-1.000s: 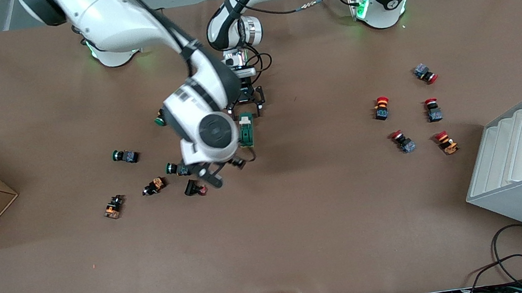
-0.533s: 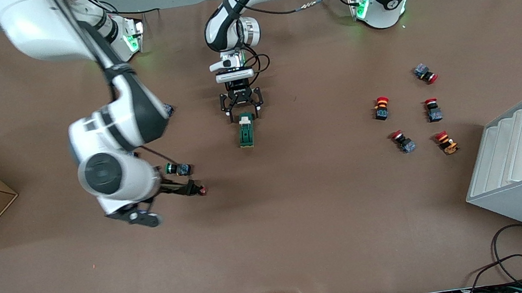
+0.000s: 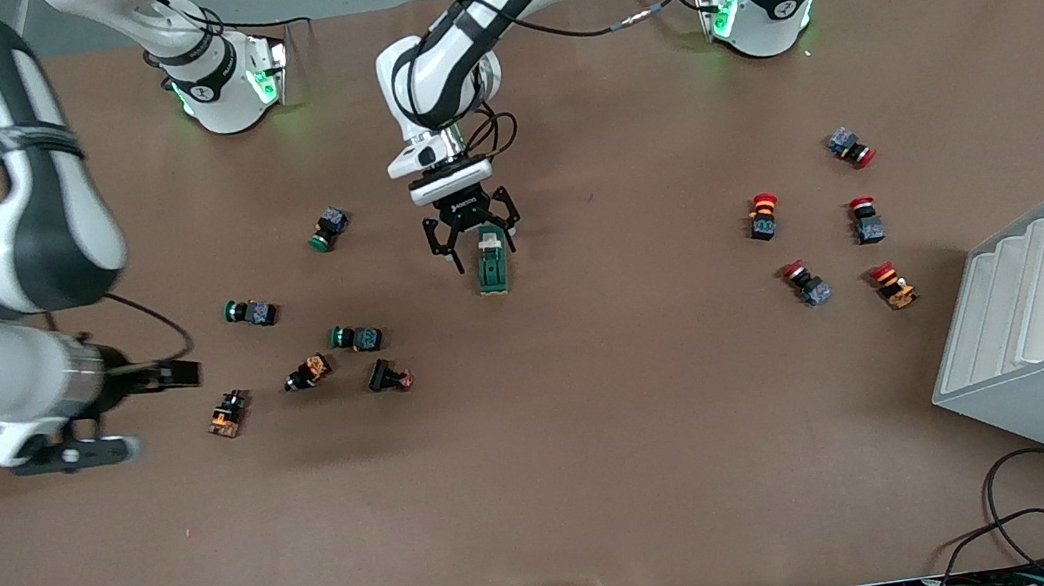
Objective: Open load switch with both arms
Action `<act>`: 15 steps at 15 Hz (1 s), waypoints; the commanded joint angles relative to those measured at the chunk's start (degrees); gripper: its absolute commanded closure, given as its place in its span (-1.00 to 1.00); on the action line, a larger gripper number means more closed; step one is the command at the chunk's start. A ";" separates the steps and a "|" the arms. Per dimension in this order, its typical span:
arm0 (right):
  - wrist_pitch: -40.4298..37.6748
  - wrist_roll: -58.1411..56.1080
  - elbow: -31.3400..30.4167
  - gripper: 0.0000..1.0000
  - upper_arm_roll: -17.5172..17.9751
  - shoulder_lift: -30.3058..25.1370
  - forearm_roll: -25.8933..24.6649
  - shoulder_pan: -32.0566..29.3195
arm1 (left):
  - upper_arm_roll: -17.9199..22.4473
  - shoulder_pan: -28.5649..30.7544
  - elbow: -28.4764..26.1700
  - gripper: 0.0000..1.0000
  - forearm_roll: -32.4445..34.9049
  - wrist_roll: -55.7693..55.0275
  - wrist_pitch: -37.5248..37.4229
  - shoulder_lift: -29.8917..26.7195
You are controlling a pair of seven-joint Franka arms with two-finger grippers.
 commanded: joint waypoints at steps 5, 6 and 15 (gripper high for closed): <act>-5.62 -2.34 2.07 -1.00 1.26 -5.59 -2.07 -4.83 | -0.09 8.65 6.90 -0.92 -18.74 26.49 1.13 -7.21; -7.82 -2.42 4.09 -1.00 1.26 -5.41 -2.69 -5.00 | -0.08 10.58 6.90 -0.92 -21.82 31.50 1.13 -9.41; -9.07 -2.34 7.80 -1.00 1.34 -5.33 -2.61 -6.41 | -0.08 28.59 7.08 -0.94 -47.66 65.88 0.35 -23.39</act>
